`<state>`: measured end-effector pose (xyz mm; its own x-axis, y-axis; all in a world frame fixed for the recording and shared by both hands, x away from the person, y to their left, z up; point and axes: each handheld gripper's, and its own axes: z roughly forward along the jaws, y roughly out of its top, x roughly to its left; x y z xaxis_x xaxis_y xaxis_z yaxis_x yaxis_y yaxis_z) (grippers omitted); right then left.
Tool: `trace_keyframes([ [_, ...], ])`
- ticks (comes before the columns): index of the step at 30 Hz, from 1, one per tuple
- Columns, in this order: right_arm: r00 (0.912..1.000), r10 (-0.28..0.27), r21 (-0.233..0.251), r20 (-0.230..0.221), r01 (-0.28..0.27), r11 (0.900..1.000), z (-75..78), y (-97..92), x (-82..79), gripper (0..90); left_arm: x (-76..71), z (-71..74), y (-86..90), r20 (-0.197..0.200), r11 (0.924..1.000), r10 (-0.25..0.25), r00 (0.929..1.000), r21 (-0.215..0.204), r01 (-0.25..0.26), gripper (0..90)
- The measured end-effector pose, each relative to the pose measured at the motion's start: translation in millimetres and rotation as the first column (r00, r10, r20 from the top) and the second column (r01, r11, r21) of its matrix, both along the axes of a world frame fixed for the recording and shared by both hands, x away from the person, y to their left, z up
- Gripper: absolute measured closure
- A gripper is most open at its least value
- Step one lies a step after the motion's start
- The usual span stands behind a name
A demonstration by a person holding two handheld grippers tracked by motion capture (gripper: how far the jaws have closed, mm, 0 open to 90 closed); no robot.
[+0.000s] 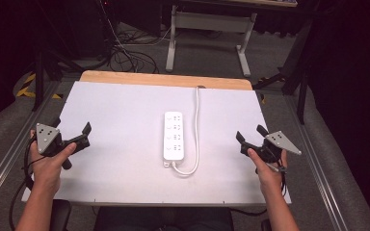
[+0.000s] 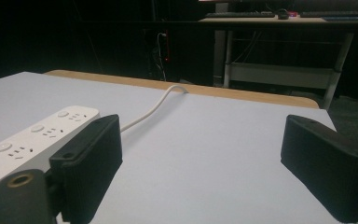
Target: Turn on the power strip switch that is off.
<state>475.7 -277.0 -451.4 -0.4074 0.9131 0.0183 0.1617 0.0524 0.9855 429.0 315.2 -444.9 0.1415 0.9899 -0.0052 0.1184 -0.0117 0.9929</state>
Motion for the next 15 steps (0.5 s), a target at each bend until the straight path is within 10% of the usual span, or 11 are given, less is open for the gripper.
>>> trace_keyframes([
  [15, 0.9997, -0.019, -0.003, 0.017, 0.019, 0.9998, 1.1, -1.9, -0.7, 14.7, 0.9, -0.5, 0.0, -0.002, 1.0, 0.002, 1.0, -0.003, -0.002, 1.4],
])
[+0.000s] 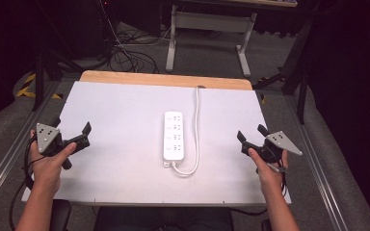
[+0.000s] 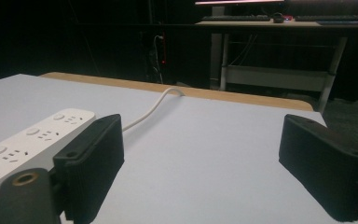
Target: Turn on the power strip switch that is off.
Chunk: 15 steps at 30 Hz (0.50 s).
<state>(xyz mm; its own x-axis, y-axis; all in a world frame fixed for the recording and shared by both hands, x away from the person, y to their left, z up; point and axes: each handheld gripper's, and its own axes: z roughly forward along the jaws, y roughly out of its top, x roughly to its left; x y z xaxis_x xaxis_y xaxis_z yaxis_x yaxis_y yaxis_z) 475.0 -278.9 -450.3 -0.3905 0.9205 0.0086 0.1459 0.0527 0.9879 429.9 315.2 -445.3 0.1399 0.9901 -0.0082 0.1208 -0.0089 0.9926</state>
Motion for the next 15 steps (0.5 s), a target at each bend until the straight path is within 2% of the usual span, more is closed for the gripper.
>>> trace_keyframes([
  [8, 0.9996, -0.022, 0.013, 0.017, 0.021, 0.9997, 2.5, -3.2, -1.1, 25.4, 0.1, 0.1, -0.4, -0.002, 1.0, -0.004, 1.0, 0.004, 0.004, 1.5],
  [11, 0.9978, -0.064, 0.009, 0.018, 0.063, 0.9979, 3.9, -2.7, -0.2, 34.5, 0.2, 0.1, -0.3, -0.002, 1.0, -0.004, 1.0, 0.004, 0.004, 1.5],
  [15, 0.9976, -0.068, 0.01, 0.017, 0.068, 0.9977, 4.7, -3.8, 0.0, 48.5, 0.4, 0.2, 0.2, -0.002, 1.0, -0.004, 1.0, 0.002, 0.004, 1.4],
])
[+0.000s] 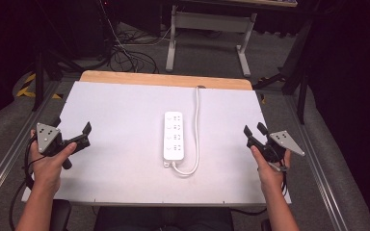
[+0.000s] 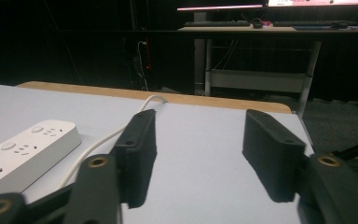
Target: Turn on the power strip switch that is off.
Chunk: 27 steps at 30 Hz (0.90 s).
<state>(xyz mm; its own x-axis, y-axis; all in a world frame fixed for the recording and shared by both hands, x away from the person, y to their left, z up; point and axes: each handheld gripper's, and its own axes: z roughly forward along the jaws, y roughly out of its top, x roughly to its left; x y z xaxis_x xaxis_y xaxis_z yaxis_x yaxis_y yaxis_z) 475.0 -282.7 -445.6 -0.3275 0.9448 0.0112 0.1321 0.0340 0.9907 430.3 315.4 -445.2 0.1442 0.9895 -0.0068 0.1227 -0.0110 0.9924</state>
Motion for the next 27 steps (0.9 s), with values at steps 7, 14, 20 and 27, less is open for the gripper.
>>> trace_keyframes([
  [7, 0.9995, 0.024, -0.005, 0.019, -0.024, 0.9997, 1.9, -0.1, -2.5, 67.5, 0.3, -0.1, -0.5, 0.002, 1.0, -0.002, 1.0, -0.001, 0.002, 1.5],
  [14, 0.9983, 0.057, -0.022, 0.015, -0.056, 0.9982, 5.3, 2.4, -5.2, 81.1, 0.2, -0.1, -0.3, 0.0, 1.0, -0.002, 1.0, -0.001, 0.002, 1.7],
  [20, 0.9957, 0.092, -0.077, -0.012, -0.092, 0.9927, 14.4, 7.0, -5.2, 90.0, 0.5, -0.3, 0.1, 0.003, 1.0, -0.001, 1.0, -0.005, 0.001, 1.9],
  [27, 0.9826, 0.176, -0.112, -0.059, -0.182, 0.9769, 33.7, 18.4, 1.5, 90.0, 0.6, -0.6, 0.8, 0.001, 1.0, 0.001, 1.0, -0.001, -0.001, 2.1],
])
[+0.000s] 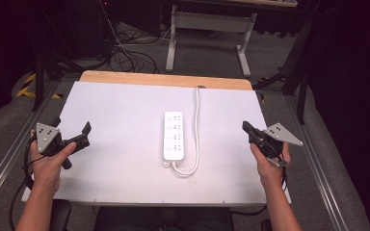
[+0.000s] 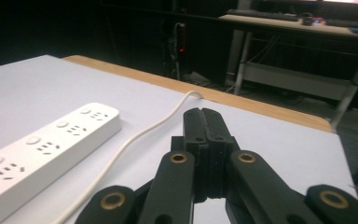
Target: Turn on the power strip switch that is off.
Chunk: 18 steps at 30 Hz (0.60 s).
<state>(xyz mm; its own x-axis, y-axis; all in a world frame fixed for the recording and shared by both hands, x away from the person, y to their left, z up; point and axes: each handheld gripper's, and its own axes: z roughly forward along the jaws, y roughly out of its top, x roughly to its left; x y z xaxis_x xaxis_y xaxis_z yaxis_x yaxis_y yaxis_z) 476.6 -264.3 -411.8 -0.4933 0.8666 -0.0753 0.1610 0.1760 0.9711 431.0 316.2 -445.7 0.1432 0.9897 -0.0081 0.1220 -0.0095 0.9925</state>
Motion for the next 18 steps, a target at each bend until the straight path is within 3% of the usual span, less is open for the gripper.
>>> trace_keyframes([
  [8, 0.9943, 0.087, -0.038, -0.06, -0.09, 0.9953, 27.2, 27.8, 17.7, 90.0, -0.4, 0.0, 0.1, -0.001, 1.0, 0.0, 1.0, -0.005, 0.0, 2.2],
  [12, 0.9895, 0.117, -0.093, -0.085, -0.125, 0.9878, 39.8, 45.5, 27.4, 90.0, -0.3, -0.1, -0.2, 0.001, 1.0, -0.005, 1.0, -0.004, 0.005, 2.3],
  [18, 0.9817, 0.159, -0.136, -0.105, -0.172, 0.9756, 55.1, 66.6, 38.6, 90.0, 0.2, -0.2, 0.4, -0.003, 0.9999, -0.009, 1.0, -0.009, 0.009, 2.4],
])
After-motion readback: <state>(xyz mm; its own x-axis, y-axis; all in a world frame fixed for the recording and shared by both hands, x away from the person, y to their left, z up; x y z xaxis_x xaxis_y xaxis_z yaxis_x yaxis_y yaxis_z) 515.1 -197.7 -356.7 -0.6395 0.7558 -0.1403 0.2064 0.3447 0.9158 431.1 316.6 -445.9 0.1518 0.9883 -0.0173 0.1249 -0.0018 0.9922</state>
